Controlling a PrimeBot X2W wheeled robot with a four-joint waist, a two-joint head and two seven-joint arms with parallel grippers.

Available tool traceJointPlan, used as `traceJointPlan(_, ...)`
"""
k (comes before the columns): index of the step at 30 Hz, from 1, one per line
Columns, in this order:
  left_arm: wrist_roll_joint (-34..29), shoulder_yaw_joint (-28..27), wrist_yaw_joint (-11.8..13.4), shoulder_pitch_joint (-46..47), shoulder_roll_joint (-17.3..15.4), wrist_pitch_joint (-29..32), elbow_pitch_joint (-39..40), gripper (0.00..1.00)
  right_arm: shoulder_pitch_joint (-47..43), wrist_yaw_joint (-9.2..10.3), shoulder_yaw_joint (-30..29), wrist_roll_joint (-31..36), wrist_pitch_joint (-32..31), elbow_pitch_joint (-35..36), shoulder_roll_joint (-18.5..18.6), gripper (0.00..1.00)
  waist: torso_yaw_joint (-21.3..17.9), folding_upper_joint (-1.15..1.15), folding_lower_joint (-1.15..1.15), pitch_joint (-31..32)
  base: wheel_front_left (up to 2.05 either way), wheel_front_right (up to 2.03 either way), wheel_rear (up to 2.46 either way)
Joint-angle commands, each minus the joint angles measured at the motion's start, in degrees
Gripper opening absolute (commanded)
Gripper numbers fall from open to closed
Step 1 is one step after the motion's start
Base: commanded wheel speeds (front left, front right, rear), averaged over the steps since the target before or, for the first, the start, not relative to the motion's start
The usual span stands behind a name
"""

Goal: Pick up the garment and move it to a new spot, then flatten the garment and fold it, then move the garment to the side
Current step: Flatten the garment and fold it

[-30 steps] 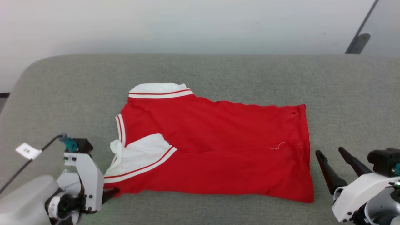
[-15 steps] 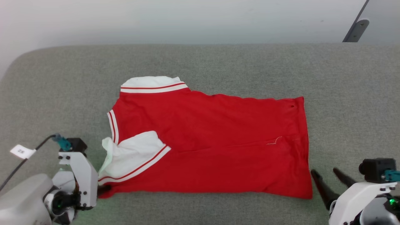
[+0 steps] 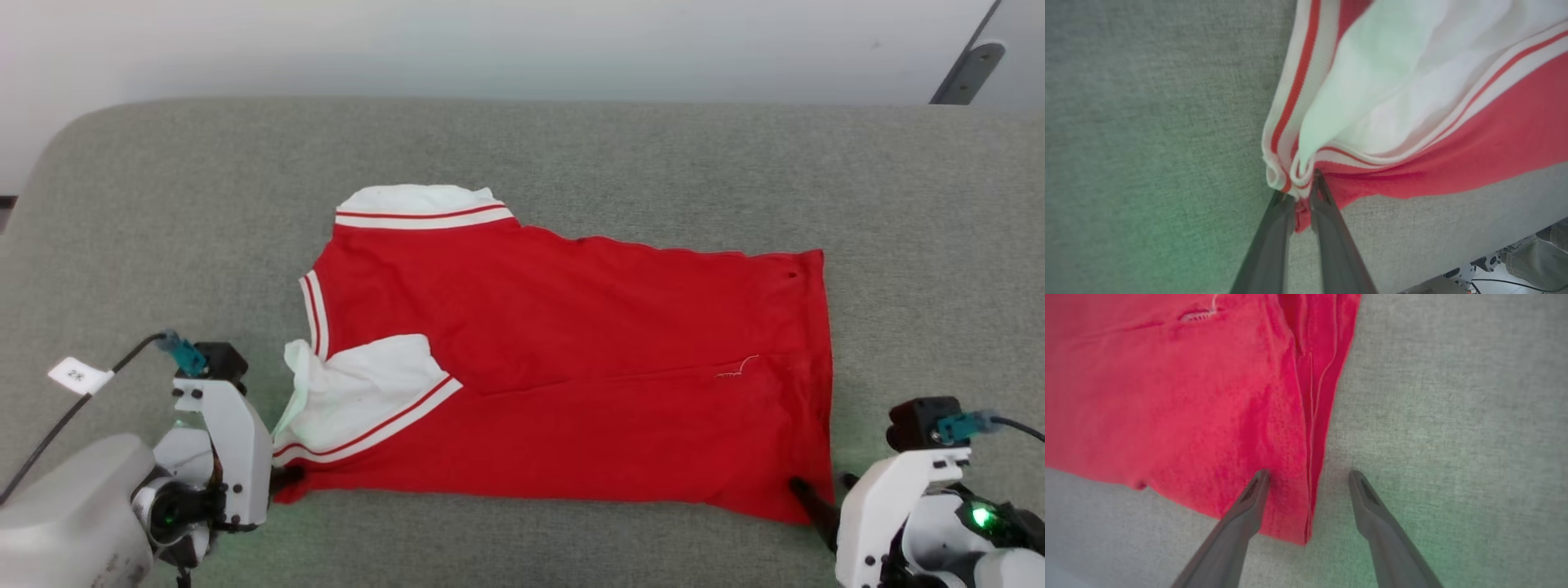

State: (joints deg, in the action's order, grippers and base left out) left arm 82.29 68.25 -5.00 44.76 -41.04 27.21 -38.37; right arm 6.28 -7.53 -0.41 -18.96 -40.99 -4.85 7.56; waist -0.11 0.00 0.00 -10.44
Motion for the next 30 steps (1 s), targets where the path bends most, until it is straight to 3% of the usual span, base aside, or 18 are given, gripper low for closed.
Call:
traceJointPlan(1, -0.28, 0.67, -0.01, -0.40, 2.67, -0.22, -0.19, 0.00, 1.24, 0.09, 0.15, 0.91, -0.39, -1.65, -0.18, 1.00, 0.49, 0.00, 0.00, -0.37, 0.00, 0.00, 0.00)
traceJointPlan(2, -0.32, 0.63, -0.16, -0.33, 2.72, -0.30, -0.30, 0.00, 1.69, 0.09, 0.03, 0.72, -0.84, -3.12, -0.55, 1.00, 0.63, 0.00, 0.00, -0.44, 0.00, 0.00, 0.00)
traceJointPlan(3, -0.38, 0.62, -0.28, -0.26, 2.78, -0.37, -0.40, 0.00, 2.15, 0.09, 0.28, 0.65, -1.24, -4.42, -0.74, 0.85, 0.78, 0.00, 0.00, -0.52, 0.00, 0.00, 0.00)
traceJointPlan(5, -0.47, 0.62, -0.40, -0.13, 2.83, -0.46, -0.54, 0.00, 3.34, 0.09, 1.21, 0.69, -1.67, -6.55, -0.92, 0.00, 1.05, 0.00, 0.00, -0.69, 0.00, 0.00, 0.00)
traceJointPlan(11, -0.18, 0.34, -0.87, -0.09, 3.00, -0.77, -0.93, 0.00, 5.50, 0.08, 2.50, 0.01, -0.84, -10.69, -0.28, 0.00, 1.60, 0.00, 0.00, -0.79, 0.00, 0.00, 0.00)
traceJointPlan(18, 0.34, -0.07, -1.26, -0.36, 2.09, -0.95, -0.51, 0.00, 6.11, 0.08, 3.00, -1.00, -0.60, -10.71, 1.09, 0.00, 1.61, 0.00, 0.00, -0.50, 0.00, 0.00, 0.00)
traceJointPlan(24, 1.19, -0.43, -1.10, -1.25, -0.23, 0.03, 1.14, 0.00, 4.88, 0.09, 3.59, -2.01, -2.03, -8.12, 3.41, 0.00, 1.53, 0.00, 0.00, -0.03, 0.00, 0.00, 0.00)
traceJointPlan(30, 2.09, -0.26, 0.72, -2.85, -3.95, 1.66, 5.63, 0.00, 2.87, 0.10, 3.43, -3.22, -4.80, -4.56, 6.24, 0.00, 1.70, 0.00, 0.00, 1.02, 0.00, 0.00, 0.00)
